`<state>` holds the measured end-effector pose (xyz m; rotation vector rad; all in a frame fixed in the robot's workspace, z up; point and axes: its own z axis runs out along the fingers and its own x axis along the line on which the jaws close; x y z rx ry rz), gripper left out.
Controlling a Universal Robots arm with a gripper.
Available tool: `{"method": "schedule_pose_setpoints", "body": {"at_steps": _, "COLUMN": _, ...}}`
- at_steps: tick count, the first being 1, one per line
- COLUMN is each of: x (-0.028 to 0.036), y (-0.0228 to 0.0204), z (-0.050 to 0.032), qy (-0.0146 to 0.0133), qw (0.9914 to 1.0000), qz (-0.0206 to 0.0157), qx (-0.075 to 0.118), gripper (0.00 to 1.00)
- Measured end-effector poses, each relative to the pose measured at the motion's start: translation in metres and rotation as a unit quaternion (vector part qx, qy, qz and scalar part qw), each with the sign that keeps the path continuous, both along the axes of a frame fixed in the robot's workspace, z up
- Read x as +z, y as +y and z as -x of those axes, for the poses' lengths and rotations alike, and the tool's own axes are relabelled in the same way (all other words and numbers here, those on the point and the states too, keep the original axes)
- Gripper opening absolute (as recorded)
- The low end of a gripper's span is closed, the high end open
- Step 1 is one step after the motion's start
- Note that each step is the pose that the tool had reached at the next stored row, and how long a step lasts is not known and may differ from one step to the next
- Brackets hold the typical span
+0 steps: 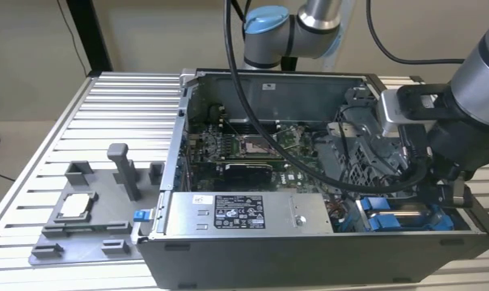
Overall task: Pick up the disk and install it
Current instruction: 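Insert the first disk wire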
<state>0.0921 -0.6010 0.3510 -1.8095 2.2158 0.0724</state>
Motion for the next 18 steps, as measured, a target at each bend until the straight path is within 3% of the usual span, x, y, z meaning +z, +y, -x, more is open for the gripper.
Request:
{"method": "schedule_pose_setpoints", "body": {"at_steps": 6, "x": 0.0015, "y": 0.0004, "z": 0.0, "qy": 0.0002, "qw": 1.0, "qz": 0.0001, "qx": 0.001, "gripper": 0.0}}
{"method": "schedule_pose_setpoints", "body": {"at_steps": 7, "x": 0.002, "y": 0.0004, "z": -0.0004, "qy": 0.0018, "qw": 1.0, "qz": 0.0001, "qx": 0.001, "gripper": 0.0}}
{"method": "schedule_pose_setpoints", "body": {"at_steps": 9, "x": 0.0021, "y": 0.0004, "z": -0.0041, "qy": 0.0165, "qw": 0.99986, "qz": 0.001, "qx": 0.001, "gripper": 0.0}}
{"method": "schedule_pose_setpoints", "body": {"at_steps": 10, "x": 0.0022, "y": 0.0004, "z": -0.007, "qy": 0.0217, "qw": 0.99976, "qz": 0.0013, "qx": 0.001, "gripper": 0.0}}
{"method": "schedule_pose_setpoints", "body": {"at_steps": 11, "x": 0.0022, "y": 0.0004, "z": -0.0098, "qy": 0.0251, "qw": 0.99968, "qz": 0.0013, "qx": 0.001, "gripper": 0.0}}
{"method": "schedule_pose_setpoints", "body": {"at_steps": 14, "x": 0.0021, "y": 0.0004, "z": -0.0155, "qy": 0.0284, "qw": 0.99958, "qz": 0.0015, "qx": 0.006, "gripper": 0.0}}
{"method": "schedule_pose_setpoints", "body": {"at_steps": 18, "x": 0.0007, "y": 0.0003, "z": -0.0193, "qy": 0.0374, "qw": 0.99916, "qz": 0.0062, "qx": 0.015, "gripper": 0.0}}
